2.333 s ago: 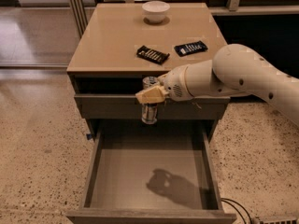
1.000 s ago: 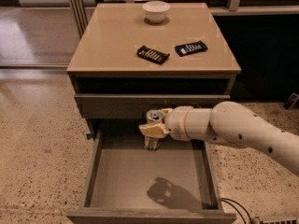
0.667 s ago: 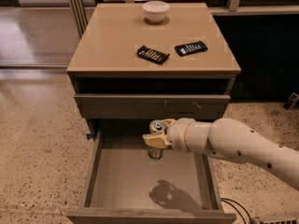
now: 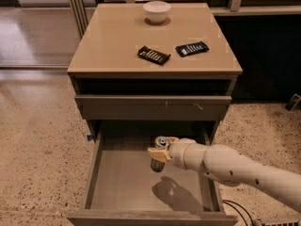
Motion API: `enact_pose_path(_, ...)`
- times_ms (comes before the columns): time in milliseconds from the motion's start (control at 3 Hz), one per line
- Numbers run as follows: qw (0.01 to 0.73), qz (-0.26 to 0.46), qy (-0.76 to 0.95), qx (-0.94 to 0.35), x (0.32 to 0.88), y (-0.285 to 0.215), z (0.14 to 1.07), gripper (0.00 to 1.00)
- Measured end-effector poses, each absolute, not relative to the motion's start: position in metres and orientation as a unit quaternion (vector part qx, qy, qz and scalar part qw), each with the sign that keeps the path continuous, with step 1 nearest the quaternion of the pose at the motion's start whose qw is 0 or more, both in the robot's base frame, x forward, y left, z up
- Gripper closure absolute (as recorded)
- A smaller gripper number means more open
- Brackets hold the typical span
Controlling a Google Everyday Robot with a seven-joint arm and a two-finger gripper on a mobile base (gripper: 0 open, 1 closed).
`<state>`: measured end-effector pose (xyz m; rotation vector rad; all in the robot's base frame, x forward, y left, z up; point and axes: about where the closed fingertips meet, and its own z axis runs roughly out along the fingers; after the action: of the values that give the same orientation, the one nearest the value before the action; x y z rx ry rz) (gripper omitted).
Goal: Place redbull can into middle drawer
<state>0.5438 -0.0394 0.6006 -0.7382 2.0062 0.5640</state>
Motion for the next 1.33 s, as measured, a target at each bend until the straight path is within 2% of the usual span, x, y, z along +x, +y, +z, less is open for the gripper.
enact_pose_path(333, 0.449, 0.228, 0.811, -0.298, 0.544, -0.039, 0.601, 1.0)
enact_pose_path(1000, 0.442, 0.284, 0.801, -0.288, 0.537, -0.035, 0.555, 1.0)
enact_pose_path(1333, 0.439, 0.32, 0.791, -0.281, 0.534, -0.012, 0.493, 1.0)
